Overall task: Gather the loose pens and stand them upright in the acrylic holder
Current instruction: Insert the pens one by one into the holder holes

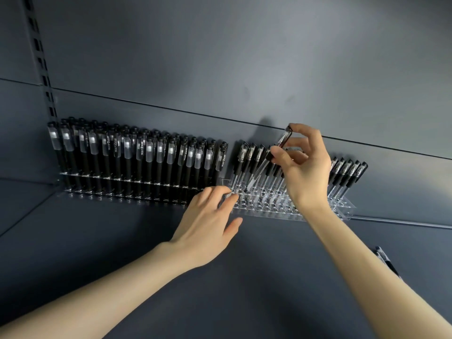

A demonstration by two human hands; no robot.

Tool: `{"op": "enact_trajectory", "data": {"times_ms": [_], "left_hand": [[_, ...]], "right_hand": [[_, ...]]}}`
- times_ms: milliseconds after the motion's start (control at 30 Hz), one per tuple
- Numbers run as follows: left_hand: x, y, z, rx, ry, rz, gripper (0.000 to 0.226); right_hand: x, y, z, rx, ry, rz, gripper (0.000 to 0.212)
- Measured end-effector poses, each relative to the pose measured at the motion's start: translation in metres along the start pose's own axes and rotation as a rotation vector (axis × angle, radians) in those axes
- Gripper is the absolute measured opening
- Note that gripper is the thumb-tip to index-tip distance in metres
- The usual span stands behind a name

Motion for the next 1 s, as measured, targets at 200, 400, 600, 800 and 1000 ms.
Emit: {"op": "enact_trajectory", "data": {"times_ms": [200, 400, 600, 800, 1000], "left_hand": [[-0.01, 0.002, -0.001, -0.041, -0.123, -0.026, 0.06], [-0.01, 0.001, 0.0, -0.035, -0.164, -0.031, 0.062], [-0.009, 0.0, -0.001, -0.023, -0.177, -0.051, 0.059], [-0.009, 0.0, 0.0, -0.006, -0.174, -0.102, 0.06], [-0.008, 0.0, 0.001, 0.004, -0.182, -0.132, 0.061]], "right_hand": [[-0.01, 0.001, 0.007, 0.082, 0.078, 0.004, 0.038], [-0.019, 0.001, 0.014, 0.104, 0.099, -0.041, 0.037], [-0.03, 0.006, 0.027, 0.091, 0.224, -0.249, 0.031], [-0.033, 0.006, 0.028, 0.082, 0.304, -0.353, 0.031], [-0.031, 0.005, 0.025, 0.105, 0.357, -0.358, 0.03]]}}
Point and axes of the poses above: each hand's wrist, its own y-axis away from the middle knuckle, its own x-axis out of the back of the hand, z = x × y, the point moved 5 cm from there along -y, towards the middle knuckle, and after that the axes turned 11 degrees about x, right-handed, at the moved point
